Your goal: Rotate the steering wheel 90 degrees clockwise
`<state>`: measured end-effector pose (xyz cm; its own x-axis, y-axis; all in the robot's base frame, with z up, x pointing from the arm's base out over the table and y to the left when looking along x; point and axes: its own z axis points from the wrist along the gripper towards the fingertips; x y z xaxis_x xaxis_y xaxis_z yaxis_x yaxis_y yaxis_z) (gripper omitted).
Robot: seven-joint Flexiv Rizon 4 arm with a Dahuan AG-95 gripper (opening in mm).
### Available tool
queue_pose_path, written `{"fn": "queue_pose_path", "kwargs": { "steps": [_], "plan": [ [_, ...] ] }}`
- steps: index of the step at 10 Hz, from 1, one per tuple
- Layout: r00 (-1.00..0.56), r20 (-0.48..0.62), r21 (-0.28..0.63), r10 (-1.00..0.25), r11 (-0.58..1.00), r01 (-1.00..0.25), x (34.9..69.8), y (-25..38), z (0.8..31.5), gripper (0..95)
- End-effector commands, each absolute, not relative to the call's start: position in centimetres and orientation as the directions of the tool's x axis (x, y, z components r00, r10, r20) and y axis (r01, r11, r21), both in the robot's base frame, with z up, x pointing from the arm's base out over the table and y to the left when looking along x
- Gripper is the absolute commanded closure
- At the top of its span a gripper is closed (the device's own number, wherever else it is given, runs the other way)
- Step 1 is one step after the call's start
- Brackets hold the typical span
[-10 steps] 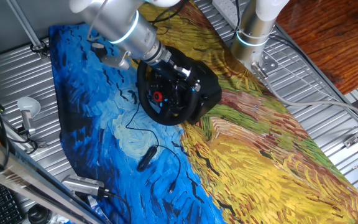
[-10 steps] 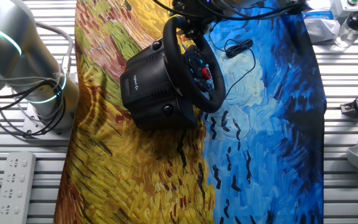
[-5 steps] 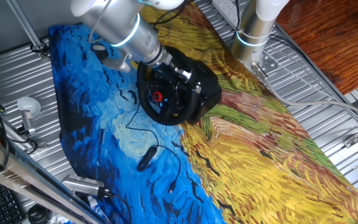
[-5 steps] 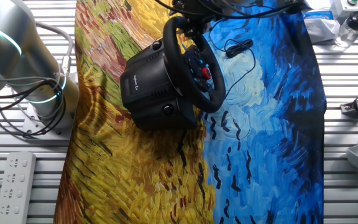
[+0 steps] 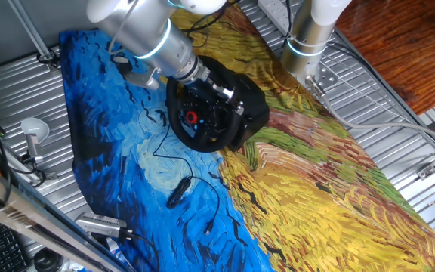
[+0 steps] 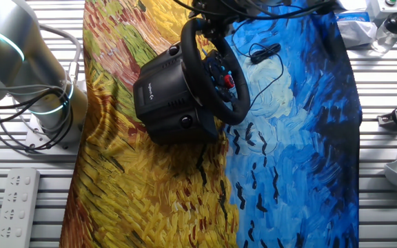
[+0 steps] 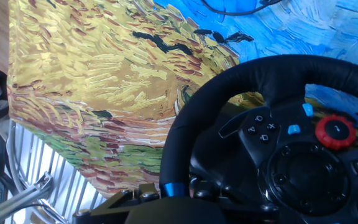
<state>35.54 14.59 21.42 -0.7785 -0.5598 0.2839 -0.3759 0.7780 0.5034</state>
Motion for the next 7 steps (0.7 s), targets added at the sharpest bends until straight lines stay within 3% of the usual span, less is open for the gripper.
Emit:
{"fn": "queue_pose_path", "kwargs": {
  "steps": [1, 7],
  "plan": [
    [-0.781, 0.285, 0.503, -0.555, 0.780, -0.371, 35.53, 14.66, 21.37, 95.0],
    [-0.800, 0.290, 0.484, -0.525, 0.802, -0.350, 35.66, 14.73, 21.15, 95.0]
  ]
}}
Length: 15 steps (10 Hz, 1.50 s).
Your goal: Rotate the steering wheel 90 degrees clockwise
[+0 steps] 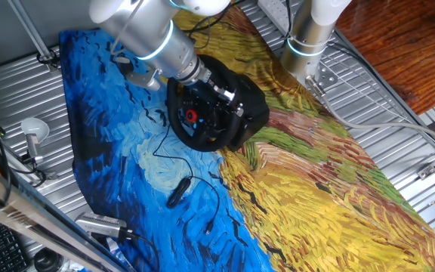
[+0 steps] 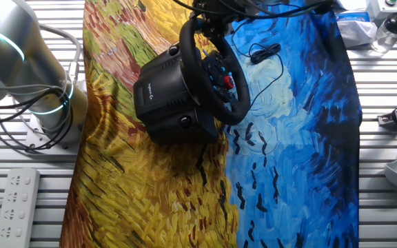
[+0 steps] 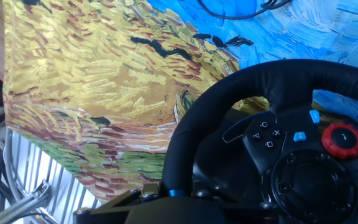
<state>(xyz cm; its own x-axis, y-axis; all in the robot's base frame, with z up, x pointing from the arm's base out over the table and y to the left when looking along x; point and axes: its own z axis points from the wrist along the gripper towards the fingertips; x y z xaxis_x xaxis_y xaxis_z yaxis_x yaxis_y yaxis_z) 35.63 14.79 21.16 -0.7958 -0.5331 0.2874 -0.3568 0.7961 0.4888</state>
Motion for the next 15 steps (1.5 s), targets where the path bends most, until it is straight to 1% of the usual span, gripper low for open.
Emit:
{"fn": "queue_pose_path", "kwargs": {
  "steps": [1, 15],
  "plan": [
    [-0.809, 0.291, 0.477, -0.510, 0.811, -0.340, 35.7, 14.8, 21.2, 95.0],
    [-0.848, 0.292, 0.449, -0.443, 0.846, -0.287, 36.9, 15.0, 20.3, 95.0]
  ]
}}
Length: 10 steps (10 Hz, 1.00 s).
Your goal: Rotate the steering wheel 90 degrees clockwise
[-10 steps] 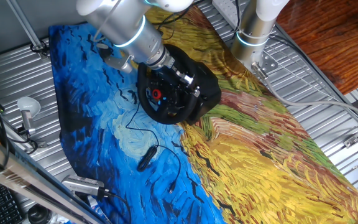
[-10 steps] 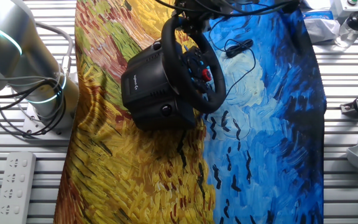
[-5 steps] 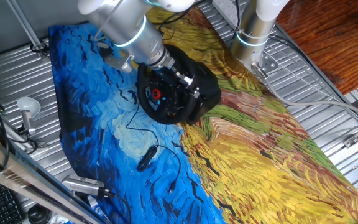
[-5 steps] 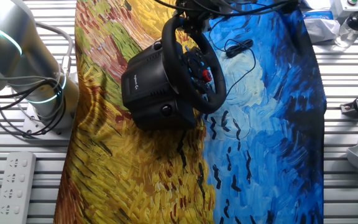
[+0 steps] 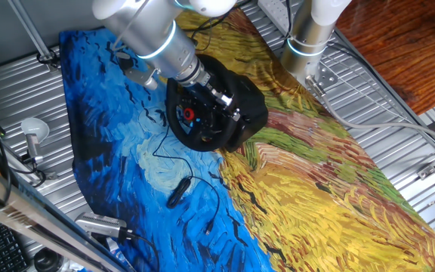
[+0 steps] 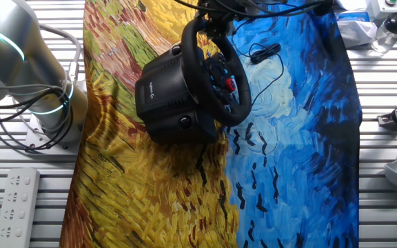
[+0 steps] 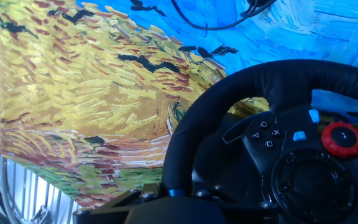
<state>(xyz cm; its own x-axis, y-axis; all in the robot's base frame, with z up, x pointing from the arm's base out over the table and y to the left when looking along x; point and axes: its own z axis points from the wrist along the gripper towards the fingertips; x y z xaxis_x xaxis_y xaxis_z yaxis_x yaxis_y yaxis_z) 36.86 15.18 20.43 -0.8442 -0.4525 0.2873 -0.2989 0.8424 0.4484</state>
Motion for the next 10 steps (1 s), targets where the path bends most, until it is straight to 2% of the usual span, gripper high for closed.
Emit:
{"fn": "queue_pose_path", "kwargs": {
  "steps": [1, 5, 8, 10],
  "plan": [
    [-0.851, 0.295, 0.452, -0.433, 0.848, -0.275, 36.97, 15.06, 20.40, 95.0],
    [-0.856, 0.290, 0.426, -0.428, 0.859, -0.285, 37.60, 15.12, 19.91, 95.0],
    [-0.873, 0.307, 0.432, -0.379, 0.873, -0.227, 37.87, 15.32, 20.02, 95.0],
    [-0.874, 0.304, 0.420, -0.378, 0.877, -0.233, 37.89, 15.35, 20.04, 95.0]
  ]
}}
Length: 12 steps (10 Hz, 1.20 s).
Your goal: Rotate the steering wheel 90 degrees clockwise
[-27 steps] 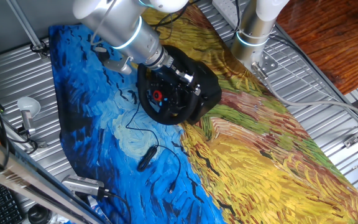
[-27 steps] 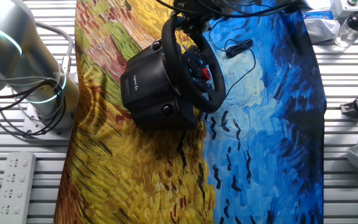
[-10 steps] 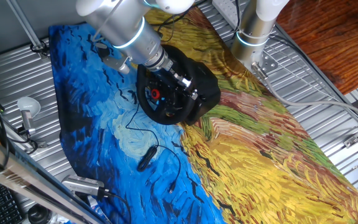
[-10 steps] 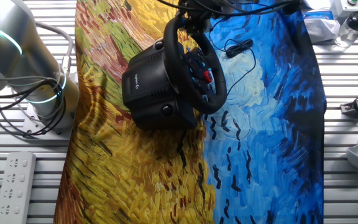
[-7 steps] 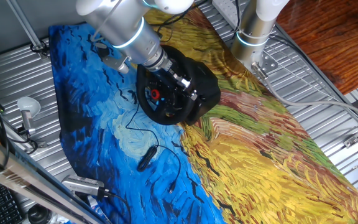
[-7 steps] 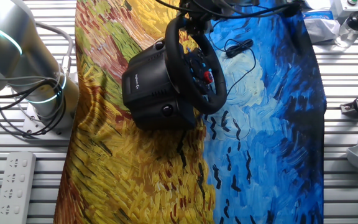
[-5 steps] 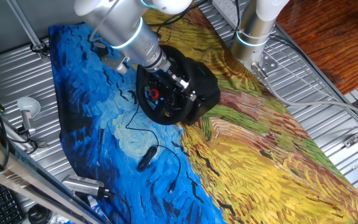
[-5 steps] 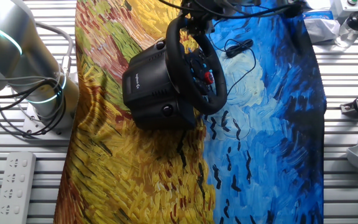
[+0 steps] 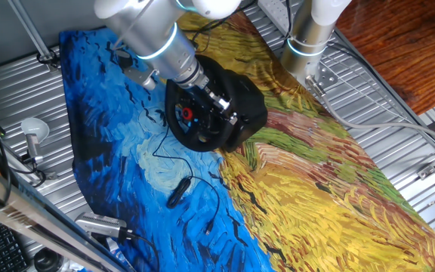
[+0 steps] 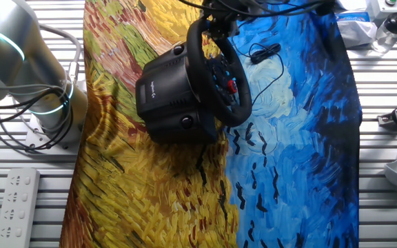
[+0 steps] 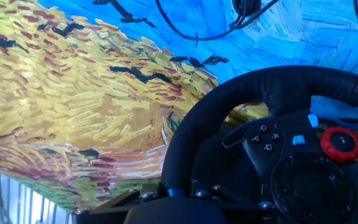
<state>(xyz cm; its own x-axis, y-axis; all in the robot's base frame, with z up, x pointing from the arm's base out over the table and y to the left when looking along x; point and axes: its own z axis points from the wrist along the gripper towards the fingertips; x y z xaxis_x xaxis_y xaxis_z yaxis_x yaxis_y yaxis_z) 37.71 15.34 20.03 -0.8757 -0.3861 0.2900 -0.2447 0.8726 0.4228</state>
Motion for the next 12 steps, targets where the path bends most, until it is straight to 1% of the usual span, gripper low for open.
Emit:
{"fn": "queue_pose_path", "kwargs": {
  "steps": [1, 5, 8, 12],
  "plan": [
    [-0.875, 0.303, 0.416, -0.378, 0.878, -0.236, 37.89, 15.35, 20.04, 95.0],
    [-0.878, 0.297, 0.400, -0.375, 0.884, -0.242, 37.92, 15.34, 19.99, 95.0],
    [-0.876, 0.298, 0.406, -0.379, 0.881, -0.243, 37.96, 15.37, 19.93, 95.0],
    [-0.864, 0.323, 0.409, -0.386, 0.880, -0.240, 38.00, 15.35, 19.86, 95.0]
  ]
}}
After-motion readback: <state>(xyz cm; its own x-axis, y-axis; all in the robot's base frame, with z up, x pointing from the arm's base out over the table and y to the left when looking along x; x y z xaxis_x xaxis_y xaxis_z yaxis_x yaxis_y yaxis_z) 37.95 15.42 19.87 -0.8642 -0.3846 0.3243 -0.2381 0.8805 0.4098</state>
